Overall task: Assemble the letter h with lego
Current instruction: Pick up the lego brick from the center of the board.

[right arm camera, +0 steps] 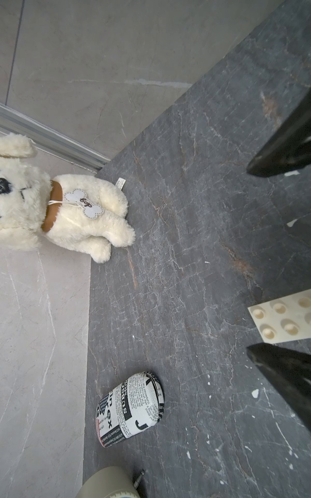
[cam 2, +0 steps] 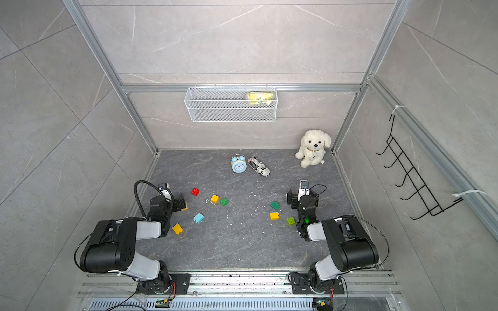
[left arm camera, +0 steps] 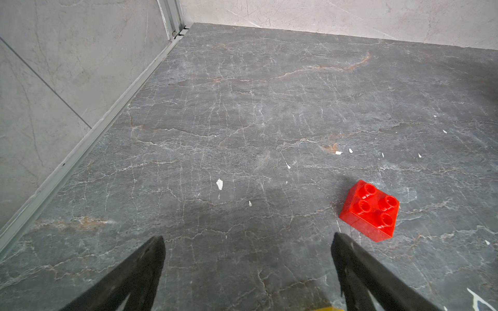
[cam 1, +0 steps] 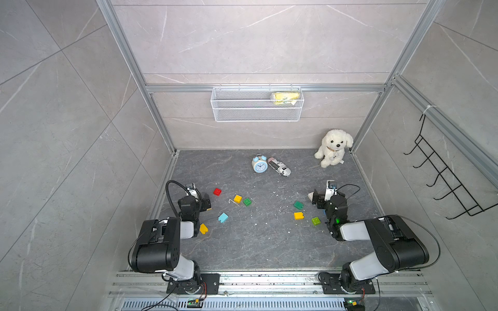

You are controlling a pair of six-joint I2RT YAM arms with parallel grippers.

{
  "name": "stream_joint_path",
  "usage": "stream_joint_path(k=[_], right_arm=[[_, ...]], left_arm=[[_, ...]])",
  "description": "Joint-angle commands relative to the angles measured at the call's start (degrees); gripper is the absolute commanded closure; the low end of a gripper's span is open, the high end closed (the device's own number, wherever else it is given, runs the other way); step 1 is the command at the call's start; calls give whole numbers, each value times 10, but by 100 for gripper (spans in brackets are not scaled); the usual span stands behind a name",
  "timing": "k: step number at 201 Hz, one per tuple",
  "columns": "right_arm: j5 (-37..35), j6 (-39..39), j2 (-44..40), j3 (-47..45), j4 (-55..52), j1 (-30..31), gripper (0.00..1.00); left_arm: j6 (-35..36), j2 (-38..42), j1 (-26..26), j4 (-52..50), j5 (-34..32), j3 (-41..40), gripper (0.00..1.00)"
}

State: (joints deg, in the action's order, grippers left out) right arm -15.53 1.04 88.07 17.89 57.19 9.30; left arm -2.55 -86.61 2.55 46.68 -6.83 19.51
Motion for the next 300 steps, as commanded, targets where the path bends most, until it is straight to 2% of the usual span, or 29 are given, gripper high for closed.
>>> stream_joint_path(k=[1, 77, 97, 108, 120, 132, 145, 166, 174, 185, 196, 205, 218, 235, 271, 292, 300], right_arm=[[9, -10, 3, 10, -8, -2, 0], [9, -10, 3, 8, -4, -3, 0], [0, -6, 1, -7, 26, 0, 0], [-13, -4, -6, -27, 63, 4, 1], [-20, 3, -34, -46, 76, 10, 0], [-40, 16, -85, -38, 21, 26, 0], [-45, 28, -169, -2, -104, 44, 1], [-26, -77, -293, 75, -318, 50, 0], [-7, -129, -329, 119, -412, 50, 0], [40, -143, -349, 157, -489, 49, 1], [62, -176, -360, 165, -504, 48, 1], [61, -237, -368, 155, -498, 48, 0], [83, -291, -372, 136, -478, 45, 0], [119, -318, -353, 156, -495, 41, 1], [100, -327, -325, 222, -612, 33, 1], [127, -327, -351, 213, -604, 32, 0], [152, -334, -350, 214, -603, 35, 5]], left_arm=[[16, 7, 1, 17, 9, 11, 0], [16, 6, 1, 17, 11, 12, 0], [14, 9, 1, 22, 8, 10, 0], [12, 35, 1, -21, 5, 19, 0], [8, 78, 1, -116, -3, 51, 0], [4, 120, 1, -183, -6, 83, 0], [-19, 169, 1, -185, 13, 92, 0], [-96, 262, 1, -200, 43, 110, 0], [-125, 293, 1, -236, 53, 128, 0], [-177, 333, -1, -325, 33, 162, 0], [-238, 367, -11, -423, -28, 200, 0], [-259, 389, -14, -444, -44, 209, 0], [-260, 408, -14, -431, -22, 201, 0], [-272, 401, -17, -430, 19, 207, 0], [-319, 326, -18, -451, 123, 245, 0], [-312, 279, -26, -504, 141, 284, 0], [-300, 268, -35, -517, 137, 294, 0]])
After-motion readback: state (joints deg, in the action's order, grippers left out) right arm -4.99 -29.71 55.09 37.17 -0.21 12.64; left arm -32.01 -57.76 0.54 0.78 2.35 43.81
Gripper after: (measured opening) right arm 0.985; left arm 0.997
